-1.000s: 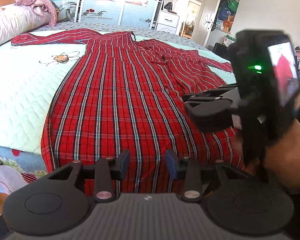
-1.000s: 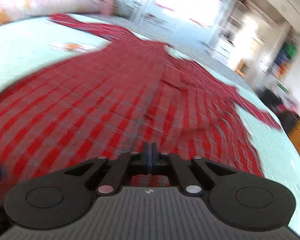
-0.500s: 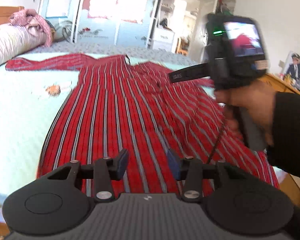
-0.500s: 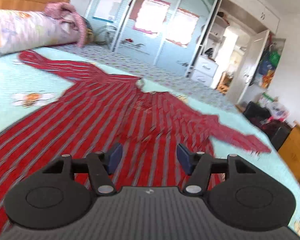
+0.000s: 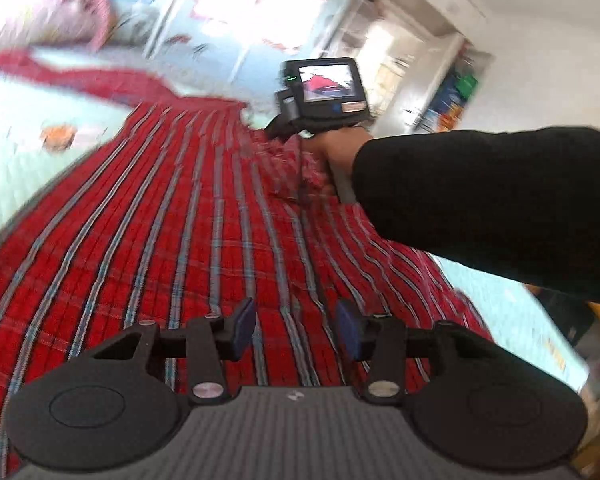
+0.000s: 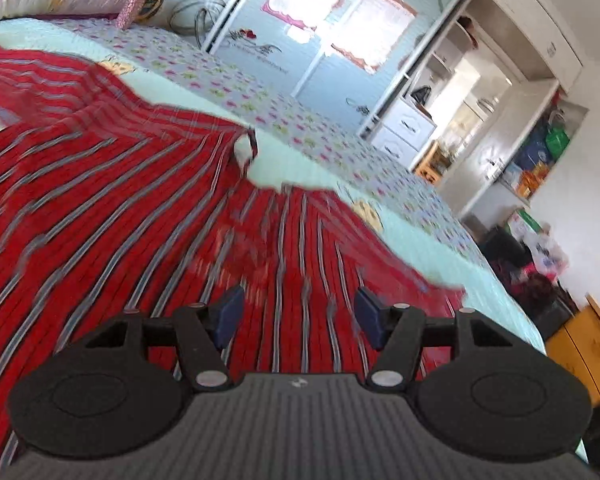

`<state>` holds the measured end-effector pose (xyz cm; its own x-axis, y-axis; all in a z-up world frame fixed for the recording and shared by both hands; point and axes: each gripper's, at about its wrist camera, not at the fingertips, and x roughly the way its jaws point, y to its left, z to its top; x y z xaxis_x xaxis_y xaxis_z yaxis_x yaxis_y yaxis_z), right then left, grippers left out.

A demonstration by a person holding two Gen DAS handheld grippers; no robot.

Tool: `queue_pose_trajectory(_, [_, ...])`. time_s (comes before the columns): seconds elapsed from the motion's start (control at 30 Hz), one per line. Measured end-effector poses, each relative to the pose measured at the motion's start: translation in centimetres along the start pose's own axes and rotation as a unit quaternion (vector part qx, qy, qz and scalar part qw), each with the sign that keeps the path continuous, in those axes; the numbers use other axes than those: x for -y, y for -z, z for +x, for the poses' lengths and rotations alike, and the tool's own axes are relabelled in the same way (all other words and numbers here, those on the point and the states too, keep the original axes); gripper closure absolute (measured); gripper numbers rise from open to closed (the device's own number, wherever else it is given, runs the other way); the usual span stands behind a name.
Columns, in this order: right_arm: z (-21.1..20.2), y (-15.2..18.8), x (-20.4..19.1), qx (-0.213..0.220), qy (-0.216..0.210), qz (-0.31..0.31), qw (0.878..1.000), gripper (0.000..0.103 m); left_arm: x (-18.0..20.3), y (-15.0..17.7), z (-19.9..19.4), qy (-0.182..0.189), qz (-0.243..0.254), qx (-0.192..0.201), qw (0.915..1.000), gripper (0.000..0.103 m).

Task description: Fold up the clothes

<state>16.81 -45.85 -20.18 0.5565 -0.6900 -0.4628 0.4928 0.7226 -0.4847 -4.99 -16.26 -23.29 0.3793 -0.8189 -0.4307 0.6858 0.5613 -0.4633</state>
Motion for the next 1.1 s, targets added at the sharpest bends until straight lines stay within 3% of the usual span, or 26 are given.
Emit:
queue_pose_trajectory(0.07, [3.0,-1.8,0.4,-0.001,-0.031,0.025,0.999,0.041,-0.6,-0.9,0.4,-0.007,-0.015,0.007,0.9998,0.056])
queue_pose_trajectory(0.2, [8.1,-4.2,1.9,-0.029,-0.055,0.077,0.995,0.041,-1.6,-2.1,2.0,-0.024,-0.024,-0.007,0.9994,0.054])
queue_pose_trajectory(0.4, [13.3,-2.8,5.5,-0.111,-0.077,0.167,0.977,0.042,-2.4,-2.7,3.5,-0.02,-0.024,-0.039,0.9987,0.054])
queue_pose_trajectory(0.43, [13.7,-2.2,6.1,-0.121,-0.077,0.178,0.974,0.045,-2.6,-2.7,3.7,-0.019,-0.021,-0.042,0.9987,0.054])
queue_pose_trajectory(0.5, [14.1,-1.1,6.7,-0.133,-0.078,0.19,0.97,0.075,-3.0,-2.5,3.8,-0.014,-0.013,-0.044,0.9989,0.054])
queue_pose_trajectory(0.6, [14.0,-0.2,7.3,-0.134,-0.082,0.204,0.966,0.083,-3.3,-2.2,3.9,-0.004,0.0,-0.042,0.9991,0.051])
queue_pose_trajectory(0.67, [13.3,-0.4,7.2,-0.125,-0.085,0.209,0.966,0.081,-3.4,-2.2,4.0,0.004,0.006,-0.037,0.9993,0.05])
queue_pose_trajectory(0.77, [12.6,-1.7,6.5,-0.113,-0.103,0.195,0.969,0.063,-3.6,-2.0,3.8,0.013,0.008,-0.032,0.9994,0.05])
queue_pose_trajectory(0.83, [11.9,-2.1,5.2,-0.112,-0.106,0.159,0.975,0.062,-3.5,-1.7,3.4,0.015,0.007,-0.031,0.9994,0.049])
queue_pose_trajectory(0.97, [11.2,-2.0,2.5,-0.12,-0.067,0.046,0.989,0.055,-3.0,-1.7,3.6,0.015,0.018,-0.035,0.9991,0.047])
queue_pose_trajectory(1.1, [11.9,-2.0,2.3,-0.119,-0.038,0.009,0.992,0.057,-3.1,-1.6,3.7,0.018,0.017,-0.038,0.999,0.047])
